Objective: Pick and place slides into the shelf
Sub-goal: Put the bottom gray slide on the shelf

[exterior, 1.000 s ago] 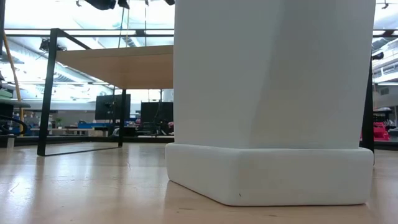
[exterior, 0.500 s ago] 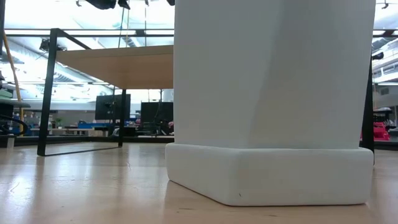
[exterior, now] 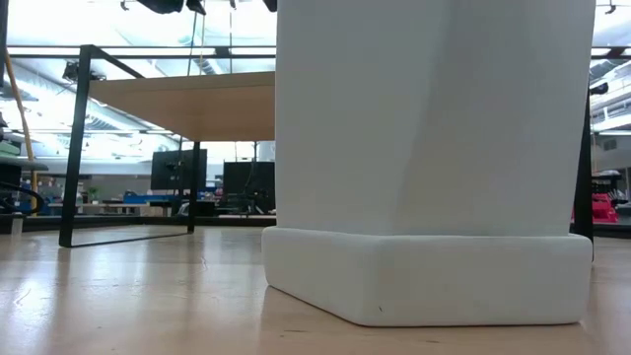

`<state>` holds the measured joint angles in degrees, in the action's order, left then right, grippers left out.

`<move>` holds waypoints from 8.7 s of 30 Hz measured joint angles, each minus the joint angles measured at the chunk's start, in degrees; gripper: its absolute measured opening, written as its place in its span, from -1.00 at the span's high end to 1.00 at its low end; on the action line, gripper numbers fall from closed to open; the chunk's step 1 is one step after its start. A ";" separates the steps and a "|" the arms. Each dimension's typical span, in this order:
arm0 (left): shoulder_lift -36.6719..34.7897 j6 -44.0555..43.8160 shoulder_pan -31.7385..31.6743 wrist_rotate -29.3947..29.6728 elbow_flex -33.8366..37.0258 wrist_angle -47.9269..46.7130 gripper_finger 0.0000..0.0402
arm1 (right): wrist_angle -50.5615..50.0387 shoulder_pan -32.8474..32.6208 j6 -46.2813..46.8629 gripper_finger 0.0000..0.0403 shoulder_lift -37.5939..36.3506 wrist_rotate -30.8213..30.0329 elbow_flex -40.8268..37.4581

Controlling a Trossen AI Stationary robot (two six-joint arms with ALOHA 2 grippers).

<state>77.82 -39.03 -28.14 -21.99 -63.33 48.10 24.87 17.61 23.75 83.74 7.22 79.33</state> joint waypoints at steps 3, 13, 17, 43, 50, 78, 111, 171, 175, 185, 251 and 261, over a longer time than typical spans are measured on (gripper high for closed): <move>0.00 0.91 -0.02 0.12 0.00 -0.34 -0.04 | -0.21 -0.04 0.03 0.58 0.00 0.10 0.00; -0.24 1.99 -0.52 0.43 -0.02 -3.61 0.42 | -4.02 -0.13 -0.87 0.17 -1.33 2.16 0.00; -2.26 2.19 -2.04 -0.87 -0.02 -12.41 0.45 | -13.02 -0.25 -2.58 -0.24 -4.20 2.56 -0.11; -10.49 -3.56 2.32 -10.69 -0.07 -53.04 0.46 | -42.53 1.69 -5.85 -0.40 -16.15 -2.84 0.00; -11.46 -8.54 3.64 -9.93 -0.07 -61.66 0.47 | -45.40 1.68 -5.87 -0.40 -16.22 -2.85 0.00; -19.07 -9.67 9.54 -1.22 -0.07 -84.08 0.51 | -44.56 1.70 -6.14 -0.40 -11.37 -0.60 0.00; -18.97 -36.69 38.80 25.05 -0.02 -92.67 0.51 | -41.93 2.91 -10.56 -0.40 -9.31 1.36 0.00; -12.09 -44.32 50.01 36.08 -0.04 -92.04 0.46 | -41.97 -1.68 -8.20 -0.40 -9.31 1.77 0.00; -12.09 -44.39 50.01 36.14 -0.04 -93.64 0.50 | -41.99 -1.68 -8.20 -0.40 -9.31 1.77 0.00; -12.11 -45.22 50.01 38.98 -0.04 -94.44 0.15 | -41.99 -1.68 -8.21 -0.40 -9.31 1.77 0.00; -12.57 -41.64 49.51 42.60 -0.07 -101.50 -0.57 | -43.31 -1.66 -7.14 -0.40 -9.31 2.73 0.00; -12.57 -41.26 49.51 44.83 -0.07 -101.22 -0.57 | -43.31 -1.66 -7.32 -0.40 -9.31 2.73 0.00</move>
<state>65.25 -80.29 21.37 22.84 -63.40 -53.12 -18.44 15.94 16.43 74.43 9.96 79.33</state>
